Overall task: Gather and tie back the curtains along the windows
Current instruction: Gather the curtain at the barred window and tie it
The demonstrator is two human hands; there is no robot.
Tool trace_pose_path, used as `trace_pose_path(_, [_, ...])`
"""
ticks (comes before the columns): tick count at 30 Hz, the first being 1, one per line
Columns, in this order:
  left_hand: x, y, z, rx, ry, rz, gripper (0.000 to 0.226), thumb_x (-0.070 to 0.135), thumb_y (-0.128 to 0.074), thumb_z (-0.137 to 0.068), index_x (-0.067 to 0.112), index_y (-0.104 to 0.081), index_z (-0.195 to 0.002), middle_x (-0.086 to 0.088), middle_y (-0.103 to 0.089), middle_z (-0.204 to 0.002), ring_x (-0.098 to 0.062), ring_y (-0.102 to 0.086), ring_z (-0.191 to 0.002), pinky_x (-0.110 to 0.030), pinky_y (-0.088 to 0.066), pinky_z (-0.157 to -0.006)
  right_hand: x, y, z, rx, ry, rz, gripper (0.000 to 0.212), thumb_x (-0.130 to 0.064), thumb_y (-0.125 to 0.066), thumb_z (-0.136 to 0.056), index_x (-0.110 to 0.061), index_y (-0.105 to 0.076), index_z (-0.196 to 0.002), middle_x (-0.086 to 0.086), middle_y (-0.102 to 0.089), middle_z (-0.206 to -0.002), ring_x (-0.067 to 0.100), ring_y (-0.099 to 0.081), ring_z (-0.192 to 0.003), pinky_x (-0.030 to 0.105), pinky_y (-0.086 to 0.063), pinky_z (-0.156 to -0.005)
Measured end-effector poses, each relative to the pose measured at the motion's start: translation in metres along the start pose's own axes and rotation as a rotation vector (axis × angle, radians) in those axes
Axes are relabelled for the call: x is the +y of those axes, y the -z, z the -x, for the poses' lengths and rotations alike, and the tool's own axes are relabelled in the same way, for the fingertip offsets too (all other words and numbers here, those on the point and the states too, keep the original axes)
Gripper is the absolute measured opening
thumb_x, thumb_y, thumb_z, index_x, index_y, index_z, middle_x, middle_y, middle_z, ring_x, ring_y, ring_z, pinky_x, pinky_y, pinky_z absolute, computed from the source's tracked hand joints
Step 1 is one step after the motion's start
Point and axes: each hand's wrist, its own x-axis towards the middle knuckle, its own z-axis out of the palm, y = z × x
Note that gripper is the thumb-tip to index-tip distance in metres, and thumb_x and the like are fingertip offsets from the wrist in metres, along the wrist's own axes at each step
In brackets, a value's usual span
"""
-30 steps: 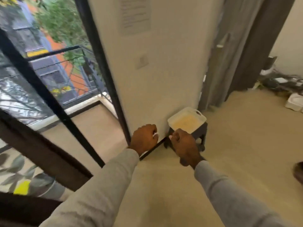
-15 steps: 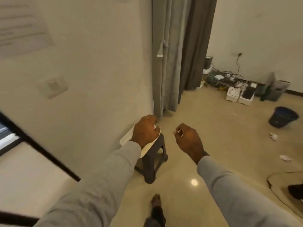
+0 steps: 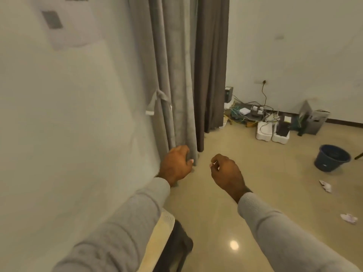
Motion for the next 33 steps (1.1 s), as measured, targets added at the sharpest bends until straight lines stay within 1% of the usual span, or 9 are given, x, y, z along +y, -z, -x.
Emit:
trace_pose_path(3, [-0.002,0.005,-0.075,0.051,0.003,-0.045,0.040,0.051,-0.064,-0.099,0.023,-0.058,-0.128,-0.002,-0.064,-0.129,-0.026,-0.059,-0.119,-0.044,-0.057,-0.096,-0.001,0.015,-0.079,0.002,0.044,0.000,0.007,-0.034,-0.059,-0.098,-0.033,-0.061,-0.104,-0.009,-0.065,-0.094,0.015,-0.064,-0.081,0.036,-0.059,-0.068])
trace_pose_path(6, [-0.007,0.010,-0.147,0.113,0.016,-0.069,0.039,0.049,-0.065,-0.099,0.023,-0.058,-0.128,-0.001,-0.064,-0.128,-0.024,-0.059,-0.119,-0.042,-0.055,-0.094,-0.005,0.026,-0.163,0.008,0.117,-0.036,0.003,-0.030,-0.060,-0.099,-0.032,-0.059,-0.097,-0.009,-0.064,-0.090,0.014,-0.062,-0.078,0.029,-0.052,-0.062])
trace_pose_path(9, [-0.007,0.025,-0.219,0.197,0.026,-0.124,0.041,0.044,-0.067,-0.099,0.018,-0.060,-0.130,-0.004,-0.064,-0.131,-0.027,-0.059,-0.123,-0.042,-0.053,-0.098,-0.016,0.036,-0.255,-0.009,0.211,-0.073,0.005,-0.028,-0.061,-0.097,-0.032,-0.060,-0.099,-0.010,-0.064,-0.092,0.012,-0.063,-0.081,0.037,-0.061,-0.072])
trace_pose_path(13, [-0.001,0.073,-0.297,0.316,0.066,-0.220,0.041,0.042,-0.067,-0.101,0.017,-0.060,-0.132,-0.006,-0.065,-0.127,-0.028,-0.061,-0.115,-0.046,-0.058,-0.098,-0.055,0.061,-0.370,-0.034,0.412,-0.084,0.007,-0.029,-0.062,-0.097,-0.028,-0.063,-0.104,-0.007,-0.066,-0.099,0.016,-0.066,-0.087,0.039,-0.061,-0.079])
trace_pose_path(16, [0.000,0.128,-0.346,0.432,0.050,-0.359,0.038,0.040,-0.064,-0.102,0.016,-0.061,-0.132,-0.004,-0.064,-0.124,-0.025,-0.060,-0.111,-0.045,-0.058,-0.096,-0.110,0.087,-0.450,0.000,0.563,-0.108,0.003,-0.028,-0.062,-0.094,-0.030,-0.061,-0.095,-0.007,-0.065,-0.094,0.018,-0.066,-0.085,0.037,-0.059,-0.075])
trace_pose_path(21, [0.000,0.250,-0.419,0.719,-0.074,-0.679,0.031,0.036,-0.067,-0.095,0.012,-0.067,-0.115,-0.007,-0.068,-0.111,-0.028,-0.061,-0.102,-0.049,-0.058,-0.087,-0.218,0.139,-0.556,0.135,0.787,-0.168,0.007,-0.030,-0.057,-0.094,-0.030,-0.062,-0.098,-0.005,-0.068,-0.098,0.021,-0.067,-0.086,0.044,-0.061,-0.077])
trace_pose_path(25, [0.007,0.349,-0.463,0.953,-0.139,-0.888,0.030,0.033,-0.070,-0.093,0.010,-0.068,-0.111,-0.011,-0.066,-0.118,-0.033,-0.060,-0.109,-0.051,-0.056,-0.088,-0.296,0.185,-0.614,0.285,0.947,-0.243,0.004,-0.035,-0.058,-0.099,-0.034,-0.059,-0.096,-0.011,-0.063,-0.094,0.014,-0.064,-0.082,0.032,-0.053,-0.069])
trace_pose_path(29, [0.031,0.435,-0.506,1.167,-0.125,-0.942,0.037,0.037,-0.069,-0.094,0.011,-0.065,-0.120,-0.014,-0.058,-0.134,-0.035,-0.055,-0.119,-0.050,-0.056,-0.092,-0.370,0.234,-0.655,0.422,1.097,-0.302,0.011,-0.034,-0.059,-0.102,-0.024,-0.064,-0.103,-0.007,-0.062,-0.096,0.015,-0.061,-0.082,0.028,-0.046,-0.071])
trace_pose_path(33, [0.064,0.501,-0.540,1.317,-0.071,-0.933,0.057,0.042,-0.070,-0.093,0.014,-0.053,-0.140,-0.015,-0.046,-0.149,-0.037,-0.052,-0.127,-0.050,-0.056,-0.096,-0.427,0.282,-0.679,0.568,1.206,-0.336,0.013,-0.030,-0.059,-0.102,-0.020,-0.065,-0.106,-0.006,-0.057,-0.096,0.016,-0.055,-0.084,0.029,-0.042,-0.075])
